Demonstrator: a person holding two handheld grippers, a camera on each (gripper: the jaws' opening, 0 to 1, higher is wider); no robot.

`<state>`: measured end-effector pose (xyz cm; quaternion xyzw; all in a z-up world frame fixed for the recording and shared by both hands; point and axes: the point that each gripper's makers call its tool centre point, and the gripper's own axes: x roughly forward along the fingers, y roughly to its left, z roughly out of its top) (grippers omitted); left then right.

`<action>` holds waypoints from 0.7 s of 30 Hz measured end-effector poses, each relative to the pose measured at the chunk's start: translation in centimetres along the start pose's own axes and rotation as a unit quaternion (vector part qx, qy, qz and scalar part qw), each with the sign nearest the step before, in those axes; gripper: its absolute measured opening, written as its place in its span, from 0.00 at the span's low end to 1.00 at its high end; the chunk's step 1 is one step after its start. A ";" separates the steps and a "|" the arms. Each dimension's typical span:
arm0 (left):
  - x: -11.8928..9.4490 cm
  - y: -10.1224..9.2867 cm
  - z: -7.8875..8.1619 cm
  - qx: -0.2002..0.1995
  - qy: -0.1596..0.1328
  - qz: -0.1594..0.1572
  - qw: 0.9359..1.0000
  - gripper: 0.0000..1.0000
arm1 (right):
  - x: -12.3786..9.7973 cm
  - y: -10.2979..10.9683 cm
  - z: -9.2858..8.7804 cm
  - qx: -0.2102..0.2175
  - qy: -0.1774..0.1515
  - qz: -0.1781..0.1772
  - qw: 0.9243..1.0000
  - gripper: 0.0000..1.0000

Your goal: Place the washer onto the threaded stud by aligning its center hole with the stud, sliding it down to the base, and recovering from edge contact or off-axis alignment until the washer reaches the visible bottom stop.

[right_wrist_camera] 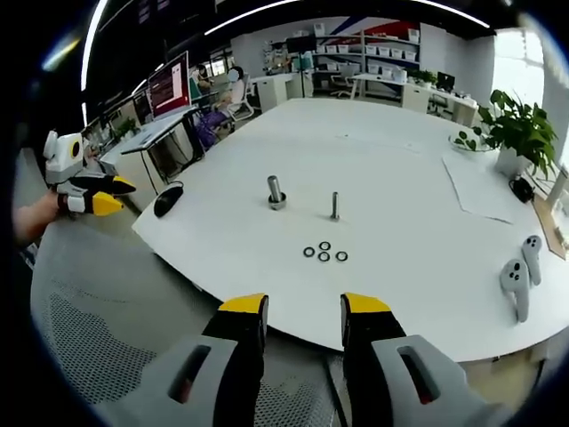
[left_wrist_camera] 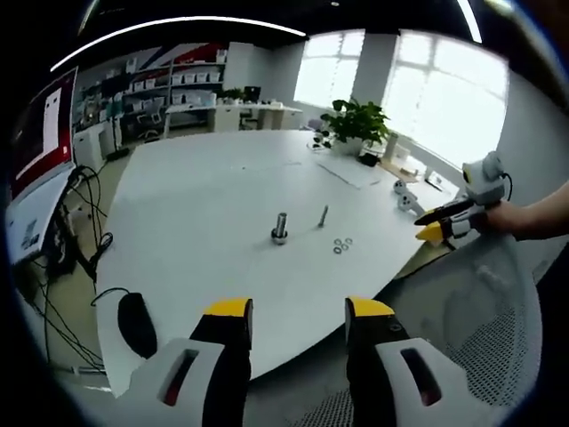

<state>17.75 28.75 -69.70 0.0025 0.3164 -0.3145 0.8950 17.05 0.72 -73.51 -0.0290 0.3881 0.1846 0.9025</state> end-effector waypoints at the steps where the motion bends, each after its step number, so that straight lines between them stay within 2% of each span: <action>1: 0.0 0.0 0.0 0.003 -0.001 0.001 1.000 0.40 | 0.0 -0.1 0.0 0.000 -0.001 -0.001 1.000 0.35; 4: 0.0 -0.2 0.1 0.019 -0.001 0.002 1.000 0.40 | -0.1 -0.2 0.0 0.007 -0.003 -0.003 1.000 0.36; 8: 0.0 0.2 -0.1 0.014 0.003 0.007 1.000 0.39 | 0.1 -0.1 -0.1 0.003 0.002 -0.004 1.000 0.36; 13: 0.1 -0.1 -0.3 0.019 0.008 0.005 1.000 0.38 | 0.1 -0.2 -0.4 0.000 0.009 -0.005 1.000 0.37; 18: 0.1 0.1 0.0 0.017 0.002 0.008 1.000 0.37 | 0.0 -0.2 -0.3 -0.002 0.008 -0.006 1.000 0.37; 21: 0.0 0.1 0.0 0.030 0.000 0.013 0.999 0.37 | 0.0 -0.3 -0.4 -0.001 0.009 -0.007 1.000 0.37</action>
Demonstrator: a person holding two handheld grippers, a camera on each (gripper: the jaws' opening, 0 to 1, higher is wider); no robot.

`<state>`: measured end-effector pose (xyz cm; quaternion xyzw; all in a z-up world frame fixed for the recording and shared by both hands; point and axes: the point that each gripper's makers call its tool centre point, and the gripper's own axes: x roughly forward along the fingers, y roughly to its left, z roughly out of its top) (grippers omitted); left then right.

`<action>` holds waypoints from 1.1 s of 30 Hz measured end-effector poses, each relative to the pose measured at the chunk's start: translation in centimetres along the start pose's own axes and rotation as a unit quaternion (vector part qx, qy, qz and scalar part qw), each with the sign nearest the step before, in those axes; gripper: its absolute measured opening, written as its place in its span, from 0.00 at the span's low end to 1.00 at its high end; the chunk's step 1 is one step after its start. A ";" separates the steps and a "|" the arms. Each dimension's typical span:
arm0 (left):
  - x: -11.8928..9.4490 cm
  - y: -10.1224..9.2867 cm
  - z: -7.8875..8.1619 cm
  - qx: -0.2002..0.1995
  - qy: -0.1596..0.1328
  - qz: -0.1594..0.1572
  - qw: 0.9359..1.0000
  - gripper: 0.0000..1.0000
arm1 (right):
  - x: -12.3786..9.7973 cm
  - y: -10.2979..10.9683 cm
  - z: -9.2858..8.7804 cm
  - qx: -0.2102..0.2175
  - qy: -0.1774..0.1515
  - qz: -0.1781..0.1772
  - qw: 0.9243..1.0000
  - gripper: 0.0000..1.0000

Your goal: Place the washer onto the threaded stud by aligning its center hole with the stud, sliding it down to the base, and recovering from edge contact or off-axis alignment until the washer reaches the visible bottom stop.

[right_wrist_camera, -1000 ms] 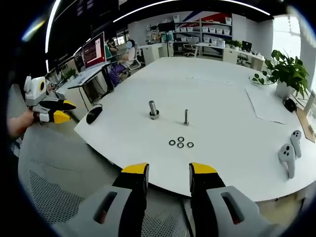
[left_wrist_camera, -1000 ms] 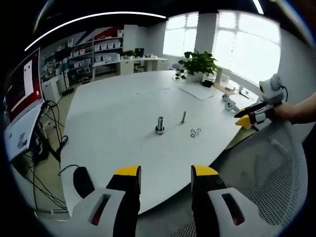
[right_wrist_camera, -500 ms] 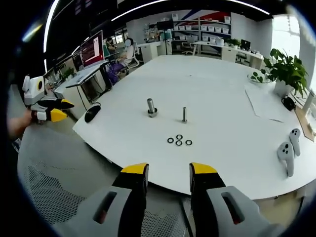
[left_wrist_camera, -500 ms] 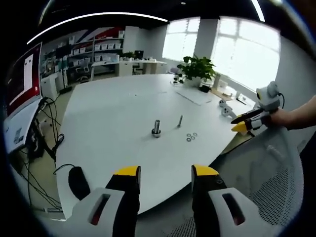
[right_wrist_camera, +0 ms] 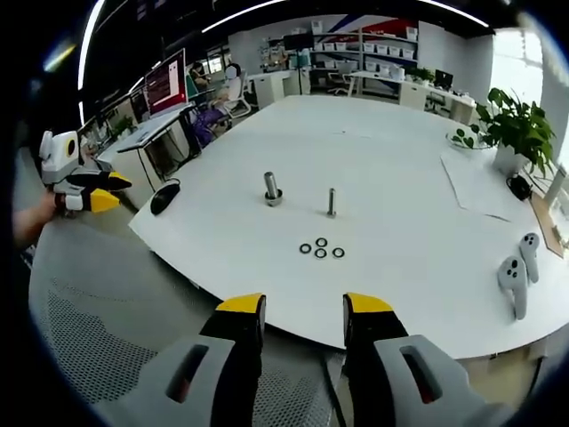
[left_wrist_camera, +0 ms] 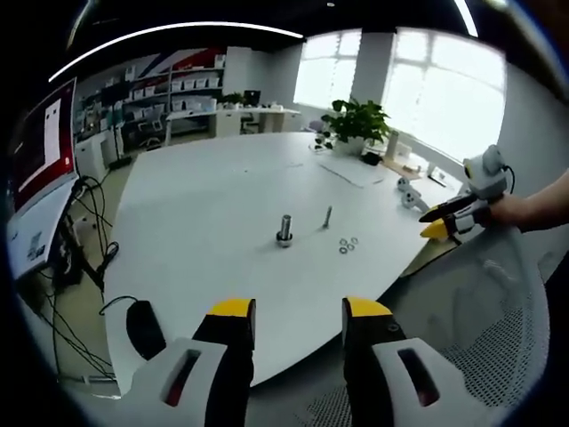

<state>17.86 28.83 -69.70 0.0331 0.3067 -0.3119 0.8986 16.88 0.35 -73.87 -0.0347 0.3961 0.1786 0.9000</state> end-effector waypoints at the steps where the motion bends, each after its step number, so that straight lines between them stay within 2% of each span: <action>1: 0.0 0.0 0.0 -0.003 0.000 -0.001 1.000 0.37 | 0.0 0.1 0.0 -0.002 0.000 0.001 1.000 0.37; 18: 0.0 0.2 -0.3 0.001 0.004 0.003 1.000 0.37 | 0.4 0.6 -0.5 -0.008 0.020 0.012 1.000 0.39; 24: -0.3 0.8 0.5 -0.006 -0.014 0.012 1.000 0.38 | 0.4 0.1 -0.2 0.001 0.015 0.004 1.000 0.41; 27: -0.2 0.6 -0.2 0.004 -0.001 0.012 1.000 0.38 | 0.4 0.3 -0.7 0.000 0.024 0.008 1.000 0.42; 29: -0.2 0.4 -0.2 0.005 -0.002 0.009 1.000 0.38 | 0.5 0.4 -0.9 -0.012 0.029 0.009 0.999 0.43; 33: -0.1 0.6 -0.1 0.000 -0.001 0.007 1.000 0.38 | 0.3 0.0 -0.2 -0.003 0.016 0.007 1.000 0.46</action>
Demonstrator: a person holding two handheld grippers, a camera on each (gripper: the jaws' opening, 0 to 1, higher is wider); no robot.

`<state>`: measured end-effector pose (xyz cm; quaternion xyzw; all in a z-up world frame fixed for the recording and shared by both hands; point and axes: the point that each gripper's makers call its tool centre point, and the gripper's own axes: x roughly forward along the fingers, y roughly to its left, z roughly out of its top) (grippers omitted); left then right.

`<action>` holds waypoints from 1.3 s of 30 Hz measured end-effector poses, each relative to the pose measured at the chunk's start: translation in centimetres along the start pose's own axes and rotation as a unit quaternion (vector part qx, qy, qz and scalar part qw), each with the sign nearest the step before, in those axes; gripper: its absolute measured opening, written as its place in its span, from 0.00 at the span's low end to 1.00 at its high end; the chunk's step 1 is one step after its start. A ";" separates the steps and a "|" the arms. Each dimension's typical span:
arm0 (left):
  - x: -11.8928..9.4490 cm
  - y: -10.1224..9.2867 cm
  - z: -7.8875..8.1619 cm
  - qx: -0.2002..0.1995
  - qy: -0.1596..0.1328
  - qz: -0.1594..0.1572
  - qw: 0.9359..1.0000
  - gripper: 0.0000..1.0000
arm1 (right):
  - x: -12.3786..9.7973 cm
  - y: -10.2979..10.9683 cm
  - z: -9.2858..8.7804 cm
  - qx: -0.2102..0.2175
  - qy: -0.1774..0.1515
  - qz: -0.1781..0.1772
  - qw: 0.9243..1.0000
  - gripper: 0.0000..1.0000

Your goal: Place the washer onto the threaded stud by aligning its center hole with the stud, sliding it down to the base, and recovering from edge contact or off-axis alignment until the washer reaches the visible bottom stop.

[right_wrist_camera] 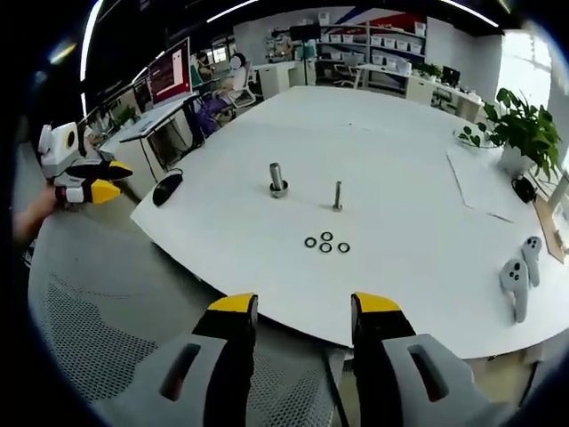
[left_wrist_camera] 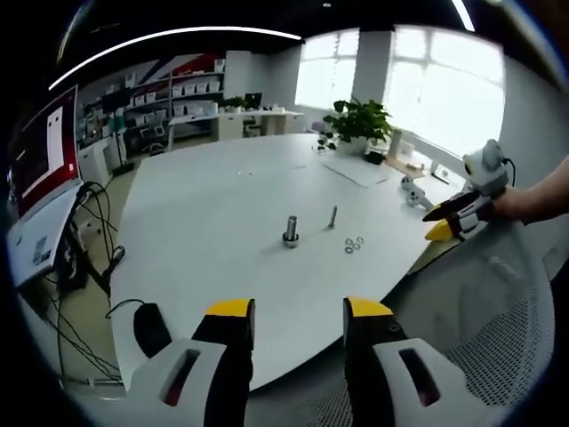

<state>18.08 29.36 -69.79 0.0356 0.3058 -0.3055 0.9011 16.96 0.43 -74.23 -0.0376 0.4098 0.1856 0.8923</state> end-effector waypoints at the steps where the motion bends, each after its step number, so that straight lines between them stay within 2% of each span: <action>1: 0.0 -0.1 0.0 0.000 -0.001 -0.001 1.000 0.38 | 0.0 -0.1 0.0 0.001 -0.001 0.000 1.000 0.46; 10: 0.0 -0.6 -0.3 0.004 0.005 -0.012 1.000 0.38 | 0.4 -1.0 0.7 -0.017 0.009 0.006 1.000 0.47; 15: 0.0 -0.5 -0.4 0.002 0.008 -0.010 1.000 0.38 | 1.2 -1.4 1.9 -0.038 0.011 0.010 0.999 0.47; 24: 0.1 -0.5 -0.5 0.010 0.012 -0.010 1.000 0.37 | 4.9 -1.9 4.3 -0.050 0.015 0.015 0.999 0.47; 28: 0.1 -0.4 -0.5 0.011 0.013 -0.008 1.000 0.36 | 7.0 -2.0 5.4 -0.075 0.017 0.021 0.997 0.46; 35: 0.1 0.0 -0.6 0.007 0.017 -0.001 1.000 0.33 | 9.9 -2.2 5.4 -0.108 0.039 0.018 0.993 0.44; 39: 0.1 0.1 -0.7 0.007 0.020 0.001 1.000 0.33 | 11.4 -2.4 4.1 -0.147 0.073 0.020 0.986 0.42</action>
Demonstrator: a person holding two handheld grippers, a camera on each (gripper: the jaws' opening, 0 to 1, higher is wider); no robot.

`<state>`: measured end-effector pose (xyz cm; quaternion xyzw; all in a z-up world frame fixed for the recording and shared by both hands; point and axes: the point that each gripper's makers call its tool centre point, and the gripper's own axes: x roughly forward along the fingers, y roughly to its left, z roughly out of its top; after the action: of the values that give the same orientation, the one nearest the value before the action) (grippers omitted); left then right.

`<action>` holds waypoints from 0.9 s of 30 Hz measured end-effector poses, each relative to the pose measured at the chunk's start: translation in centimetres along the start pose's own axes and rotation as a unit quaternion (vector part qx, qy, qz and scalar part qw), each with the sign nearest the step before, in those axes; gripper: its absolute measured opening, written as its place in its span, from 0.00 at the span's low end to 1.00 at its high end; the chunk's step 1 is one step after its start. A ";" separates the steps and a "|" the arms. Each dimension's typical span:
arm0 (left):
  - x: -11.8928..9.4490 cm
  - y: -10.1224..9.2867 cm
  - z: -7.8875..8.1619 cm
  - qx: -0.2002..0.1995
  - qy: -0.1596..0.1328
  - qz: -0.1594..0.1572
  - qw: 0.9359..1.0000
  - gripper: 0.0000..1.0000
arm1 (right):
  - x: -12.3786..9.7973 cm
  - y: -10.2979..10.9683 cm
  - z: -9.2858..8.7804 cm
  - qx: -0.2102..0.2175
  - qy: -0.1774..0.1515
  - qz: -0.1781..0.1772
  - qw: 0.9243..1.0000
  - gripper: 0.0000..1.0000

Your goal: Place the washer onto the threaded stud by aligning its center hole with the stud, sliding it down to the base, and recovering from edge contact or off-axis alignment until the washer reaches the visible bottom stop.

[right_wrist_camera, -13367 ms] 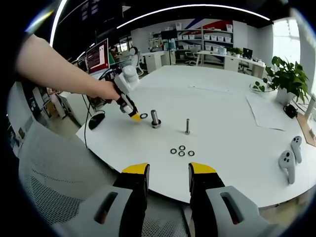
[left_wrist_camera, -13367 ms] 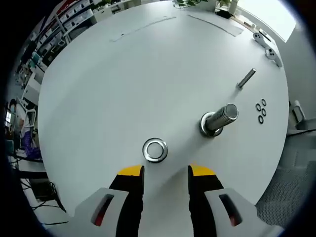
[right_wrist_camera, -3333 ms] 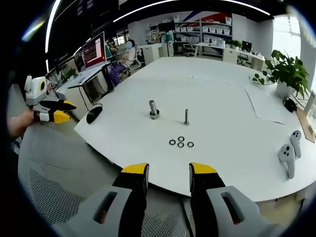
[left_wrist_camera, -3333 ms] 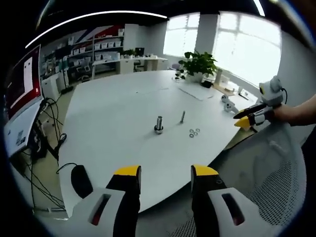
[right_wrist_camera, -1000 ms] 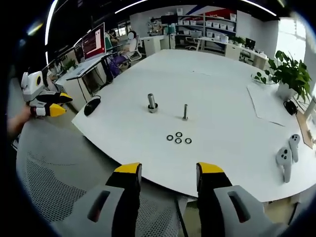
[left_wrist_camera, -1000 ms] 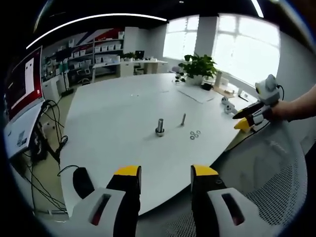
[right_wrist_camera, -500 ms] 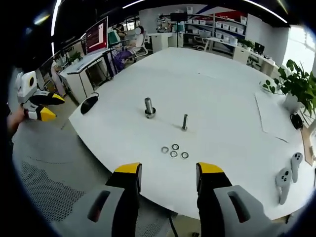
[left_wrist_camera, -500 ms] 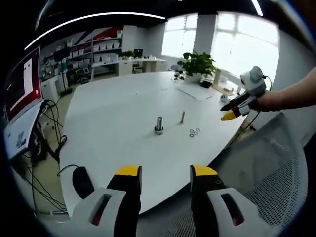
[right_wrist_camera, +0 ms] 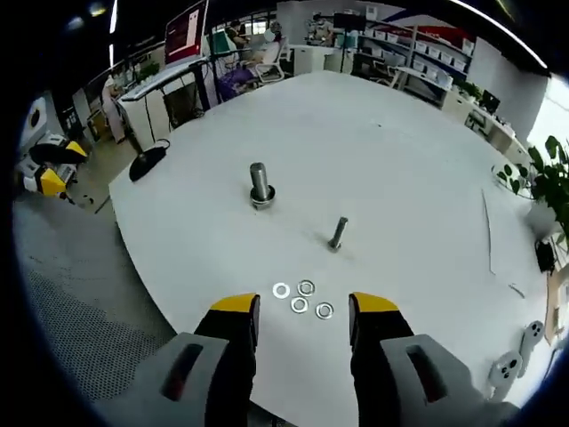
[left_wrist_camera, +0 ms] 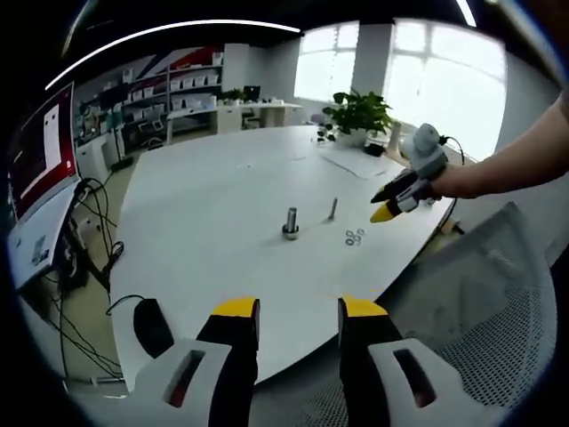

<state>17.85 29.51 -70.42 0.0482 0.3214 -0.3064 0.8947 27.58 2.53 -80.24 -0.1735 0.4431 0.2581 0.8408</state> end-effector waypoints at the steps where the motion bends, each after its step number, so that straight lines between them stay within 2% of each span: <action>1: 0.0 0.0 0.0 0.000 0.000 0.000 1.000 0.33 | 0.3 0.0 -0.3 -0.012 0.007 0.002 1.000 0.41; 7: 0.1 -0.1 -0.2 0.000 0.007 -0.003 1.000 0.32 | 1.9 -0.2 -2.9 -0.084 0.061 0.012 0.995 0.36; 13: 0.1 0.0 -0.2 -0.004 0.004 -0.003 1.000 0.32 | 2.9 -1.3 -3.6 -0.052 0.066 0.015 0.996 0.32; 20: 0.2 -0.2 -0.4 -0.001 0.012 -0.006 1.000 0.31 | 3.8 -1.4 -4.4 -0.057 0.090 0.027 0.994 0.27; 27: 0.2 -0.3 -0.4 -0.001 0.011 -0.008 1.000 0.31 | 4.8 -2.1 -4.5 -0.062 0.112 0.034 0.991 0.27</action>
<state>17.62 29.31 -70.80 0.0479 0.3316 -0.3128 0.8888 28.14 -0.17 -86.63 -0.2377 0.5232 0.2922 0.7644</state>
